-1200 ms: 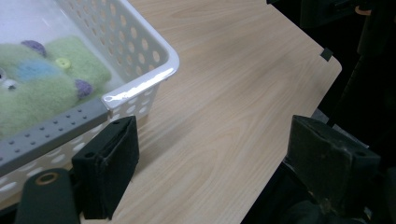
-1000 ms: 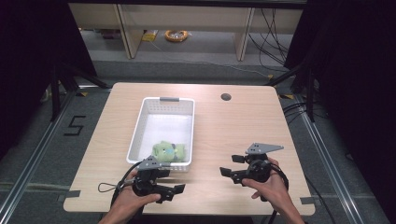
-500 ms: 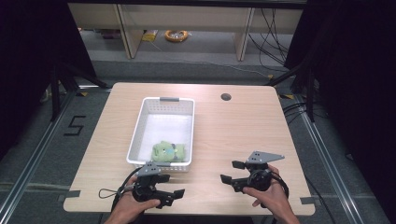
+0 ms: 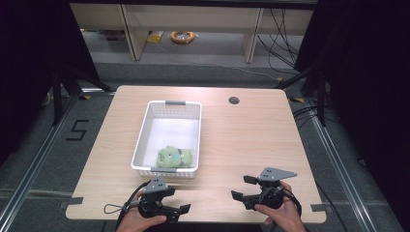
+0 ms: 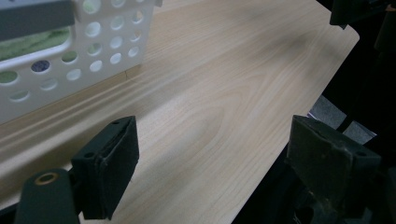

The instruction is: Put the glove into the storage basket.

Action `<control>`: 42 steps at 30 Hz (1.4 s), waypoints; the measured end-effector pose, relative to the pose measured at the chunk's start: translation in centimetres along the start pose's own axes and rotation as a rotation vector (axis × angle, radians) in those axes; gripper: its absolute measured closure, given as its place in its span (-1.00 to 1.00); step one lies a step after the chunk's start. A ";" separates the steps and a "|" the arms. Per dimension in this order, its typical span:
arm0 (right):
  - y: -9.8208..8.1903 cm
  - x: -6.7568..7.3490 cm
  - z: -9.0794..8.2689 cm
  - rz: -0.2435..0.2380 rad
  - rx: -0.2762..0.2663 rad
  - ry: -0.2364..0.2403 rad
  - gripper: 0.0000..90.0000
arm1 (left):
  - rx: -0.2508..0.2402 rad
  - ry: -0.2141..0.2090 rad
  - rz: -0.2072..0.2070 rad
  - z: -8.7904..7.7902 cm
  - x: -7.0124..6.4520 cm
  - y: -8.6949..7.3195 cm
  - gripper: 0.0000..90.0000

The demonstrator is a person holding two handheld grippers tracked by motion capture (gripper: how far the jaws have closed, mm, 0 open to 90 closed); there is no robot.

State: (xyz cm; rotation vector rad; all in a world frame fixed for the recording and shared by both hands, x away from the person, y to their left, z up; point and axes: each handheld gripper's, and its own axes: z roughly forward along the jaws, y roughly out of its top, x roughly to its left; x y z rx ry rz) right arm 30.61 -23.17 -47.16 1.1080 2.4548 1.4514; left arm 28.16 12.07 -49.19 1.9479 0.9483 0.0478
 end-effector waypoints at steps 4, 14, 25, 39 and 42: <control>-1.0 0.4 -0.1 0.002 0.008 -0.006 -0.53 | -0.021 0.026 0.014 0.2 -0.1 -0.7 -0.64; -2.9 0.8 -0.7 0.002 0.008 -0.004 -0.61 | 0.038 0.027 0.053 0.4 -1.1 -2.2 -0.65; -4.3 1.5 -1.2 -0.044 0.061 -0.058 -0.61 | 0.102 0.054 0.066 0.4 -1.1 -2.6 -0.65; -4.4 1.4 -1.0 -0.073 0.097 -0.046 -0.60 | 0.123 0.052 0.083 0.5 -1.1 -2.6 -0.65; -4.4 1.3 -1.1 -0.066 0.094 -0.066 -0.60 | 0.114 0.056 0.053 0.6 -1.1 -2.7 -0.65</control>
